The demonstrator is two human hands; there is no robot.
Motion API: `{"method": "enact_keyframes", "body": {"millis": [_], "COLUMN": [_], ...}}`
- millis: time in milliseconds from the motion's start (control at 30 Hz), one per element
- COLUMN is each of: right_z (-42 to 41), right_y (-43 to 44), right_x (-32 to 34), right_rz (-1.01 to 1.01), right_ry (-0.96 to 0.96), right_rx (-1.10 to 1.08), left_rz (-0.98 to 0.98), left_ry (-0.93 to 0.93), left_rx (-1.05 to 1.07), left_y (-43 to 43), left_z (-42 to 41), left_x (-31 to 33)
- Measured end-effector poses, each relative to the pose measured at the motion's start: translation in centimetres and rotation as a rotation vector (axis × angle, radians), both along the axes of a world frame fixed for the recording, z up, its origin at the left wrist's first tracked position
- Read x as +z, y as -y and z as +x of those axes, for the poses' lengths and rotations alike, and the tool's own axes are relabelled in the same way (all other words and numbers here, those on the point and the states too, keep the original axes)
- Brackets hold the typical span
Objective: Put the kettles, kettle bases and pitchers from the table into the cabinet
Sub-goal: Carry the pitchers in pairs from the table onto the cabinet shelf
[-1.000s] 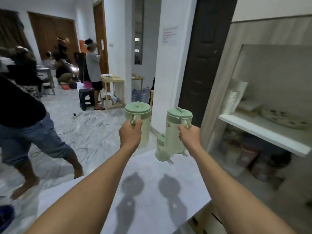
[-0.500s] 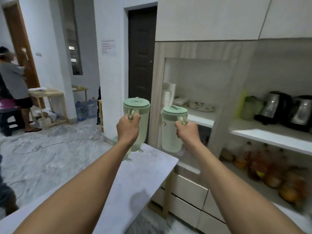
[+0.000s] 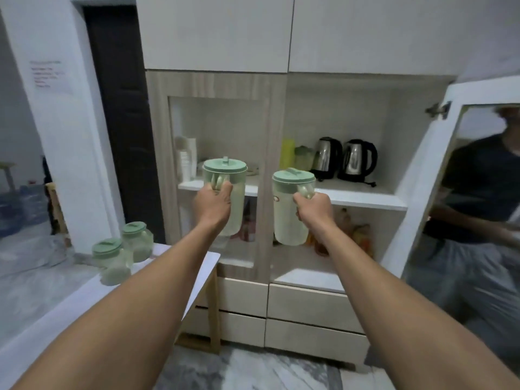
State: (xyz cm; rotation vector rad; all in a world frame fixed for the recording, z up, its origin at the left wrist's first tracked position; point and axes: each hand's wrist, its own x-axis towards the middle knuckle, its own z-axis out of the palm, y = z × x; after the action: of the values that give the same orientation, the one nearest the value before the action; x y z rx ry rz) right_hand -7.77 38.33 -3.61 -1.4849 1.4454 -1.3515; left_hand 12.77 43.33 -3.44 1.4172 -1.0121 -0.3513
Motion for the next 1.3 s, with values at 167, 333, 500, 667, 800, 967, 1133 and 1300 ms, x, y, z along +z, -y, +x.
{"method": "enact_keyframes", "body": {"millis": [167, 333, 500, 667, 800, 967, 1133, 1300], "right_z": [-5.9, -10.8, -13.9, -15.5, -16.8, -17.8, -19.7, -21.1], "right_y": [0.5, 2.7, 6.0, 10.0, 13.5, 17.6, 24.0, 31.5], "right_x": [1.2, 2.3, 3.1, 3.4, 3.6, 3.2, 2.1, 1.1], "right_rz": [-0.013, -0.037, -0.074, -0.074, -0.084, -0.083, -0.068, -0.052], "right_ry": [-0.010, -0.017, 0.035, 0.056, 0.058, 0.074, 0.083, 0.072], "right_rx": [-0.135, -0.199, -0.244, -0.289, -0.316, -0.302, -0.274, -0.205], "left_rz": [-0.014, -0.011, -0.044, -0.037, -0.040, -0.040, -0.022, -0.018], "left_ry": [0.009, 0.039, 0.037, 0.032, -0.013, -0.025, 0.016, -0.030], "left_rx": [-0.090, -0.167, -0.289, -0.356, -0.413, -0.422, -0.389, -0.348], "left_y": [2.1, 6.6, 11.7, 16.9, 21.6, 26.3, 32.1, 38.4], "left_z": [-5.3, -9.5, -12.7, -14.2, -15.8, -17.2, -19.2, -20.9], "left_x": [1.3, 2.1, 2.7, 2.9, 2.9, 2.6, 1.4, 0.2]}}
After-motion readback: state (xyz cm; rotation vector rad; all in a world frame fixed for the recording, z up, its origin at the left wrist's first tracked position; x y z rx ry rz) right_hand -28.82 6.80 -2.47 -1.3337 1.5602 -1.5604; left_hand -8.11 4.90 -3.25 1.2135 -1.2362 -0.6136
